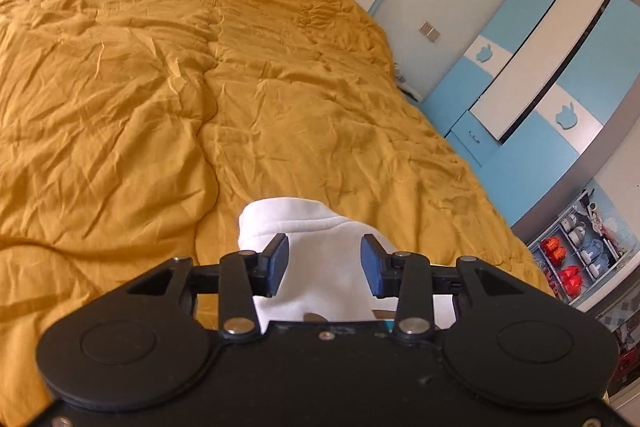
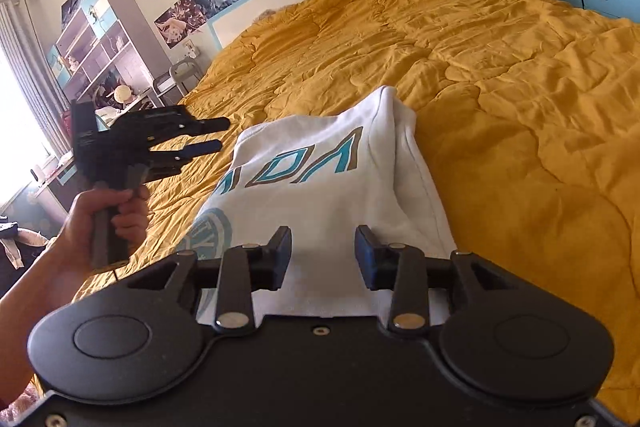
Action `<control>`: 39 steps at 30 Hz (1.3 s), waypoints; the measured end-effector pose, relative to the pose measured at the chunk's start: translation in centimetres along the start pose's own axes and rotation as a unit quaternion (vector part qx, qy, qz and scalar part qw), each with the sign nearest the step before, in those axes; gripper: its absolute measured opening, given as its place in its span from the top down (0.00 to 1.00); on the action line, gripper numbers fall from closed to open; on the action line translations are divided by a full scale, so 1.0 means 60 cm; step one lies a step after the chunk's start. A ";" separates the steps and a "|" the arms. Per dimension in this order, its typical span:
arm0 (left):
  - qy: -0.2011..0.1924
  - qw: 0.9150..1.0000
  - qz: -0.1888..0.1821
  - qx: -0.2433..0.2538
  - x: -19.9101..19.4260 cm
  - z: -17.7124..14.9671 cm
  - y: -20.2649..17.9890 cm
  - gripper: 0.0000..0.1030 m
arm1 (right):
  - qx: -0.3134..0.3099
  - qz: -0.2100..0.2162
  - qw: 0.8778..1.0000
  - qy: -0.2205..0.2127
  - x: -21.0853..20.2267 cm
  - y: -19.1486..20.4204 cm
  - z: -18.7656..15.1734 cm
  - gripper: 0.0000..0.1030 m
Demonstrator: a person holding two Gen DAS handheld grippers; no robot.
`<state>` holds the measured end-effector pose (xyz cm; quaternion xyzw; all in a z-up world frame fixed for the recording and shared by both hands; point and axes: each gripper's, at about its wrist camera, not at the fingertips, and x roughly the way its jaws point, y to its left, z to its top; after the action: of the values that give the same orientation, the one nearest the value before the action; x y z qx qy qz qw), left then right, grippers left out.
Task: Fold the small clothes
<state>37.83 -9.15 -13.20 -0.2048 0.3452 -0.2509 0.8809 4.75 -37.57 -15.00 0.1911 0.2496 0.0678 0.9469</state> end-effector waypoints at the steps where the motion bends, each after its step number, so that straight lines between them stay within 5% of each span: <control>1: 0.007 1.000 0.004 -0.003 0.015 0.002 0.008 0.61 | 0.004 0.002 1.000 0.001 0.001 -0.003 0.000 0.65; 7: 0.027 0.999 0.015 -0.021 0.057 0.001 0.050 0.61 | 0.007 0.011 1.000 0.009 0.003 -0.010 0.000 0.66; 14: -0.002 0.997 -0.070 0.023 -0.097 -0.025 0.011 0.56 | 0.036 0.054 0.998 -0.009 -0.048 -0.039 0.037 0.46; 17: 0.015 0.994 -0.109 -0.020 -0.157 -0.051 0.026 0.53 | 0.066 0.073 0.995 0.002 -0.055 -0.084 0.057 0.34; 20: 0.065 0.980 -0.163 -0.090 -0.185 -0.089 0.052 0.50 | 0.109 0.090 0.989 0.046 -0.037 -0.125 0.068 0.30; 29: 0.139 0.978 -0.098 -0.122 -0.176 -0.163 0.067 0.49 | 0.150 0.122 0.975 0.113 0.045 -0.175 0.080 0.30; 32: 0.154 0.972 -0.116 -0.133 -0.176 -0.172 0.059 0.48 | 0.167 0.146 0.967 0.122 0.085 -0.183 0.099 0.29; 35: 0.194 0.952 -0.164 -0.170 -0.163 -0.186 0.056 0.46 | 0.180 0.164 0.961 0.135 0.130 -0.188 0.116 0.29; 39: 0.205 0.953 -0.161 -0.151 -0.145 -0.204 0.032 0.45 | 0.207 0.191 0.948 0.149 0.189 -0.192 0.127 0.29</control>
<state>24.17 -4.85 -18.15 -0.3328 0.5145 -0.3711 0.6977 18.74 -48.10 -18.47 0.4152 0.3555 0.2224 0.8073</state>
